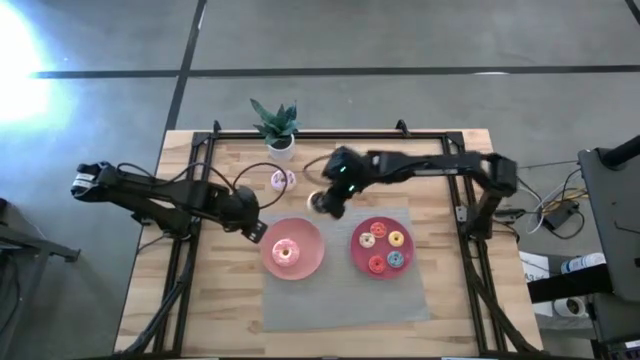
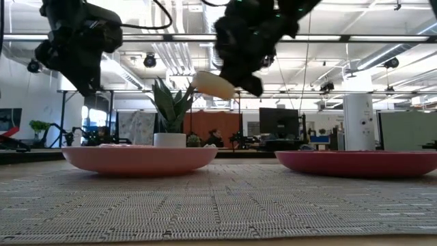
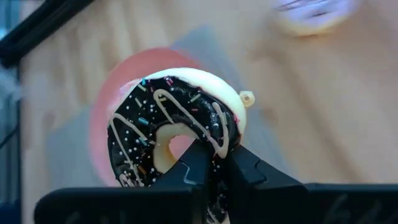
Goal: Pick & Place donuts
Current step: Put the large black donut on the light pink plate
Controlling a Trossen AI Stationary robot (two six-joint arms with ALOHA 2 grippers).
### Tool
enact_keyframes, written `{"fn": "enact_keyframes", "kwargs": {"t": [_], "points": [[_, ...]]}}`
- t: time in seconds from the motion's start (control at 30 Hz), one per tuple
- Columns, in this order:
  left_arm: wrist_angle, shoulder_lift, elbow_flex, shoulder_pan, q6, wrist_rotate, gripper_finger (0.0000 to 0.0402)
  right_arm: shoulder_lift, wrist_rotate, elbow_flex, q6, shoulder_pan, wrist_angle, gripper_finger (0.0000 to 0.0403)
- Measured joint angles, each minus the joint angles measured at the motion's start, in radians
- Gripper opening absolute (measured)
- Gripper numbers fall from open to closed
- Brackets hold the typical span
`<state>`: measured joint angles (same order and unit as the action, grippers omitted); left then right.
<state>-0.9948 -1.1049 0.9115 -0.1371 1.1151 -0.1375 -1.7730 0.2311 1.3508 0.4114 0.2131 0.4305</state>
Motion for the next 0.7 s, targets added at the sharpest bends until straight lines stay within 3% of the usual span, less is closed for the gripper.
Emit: {"fn": "enact_keyframes", "kwargs": {"t": [0.3, 0.7], "points": [[-0.071, 0.098, -0.001, -0.088, 0.170, -0.115, 0.0133, -0.271, 0.140, 0.212, 0.036, -0.067, 0.008, 0.0018], [-0.072, 0.111, -0.042, -0.136, 0.250, -0.167, 0.0133, -0.475, 0.145, 0.440, 0.026, -0.128, 0.038, 0.0047]]}}
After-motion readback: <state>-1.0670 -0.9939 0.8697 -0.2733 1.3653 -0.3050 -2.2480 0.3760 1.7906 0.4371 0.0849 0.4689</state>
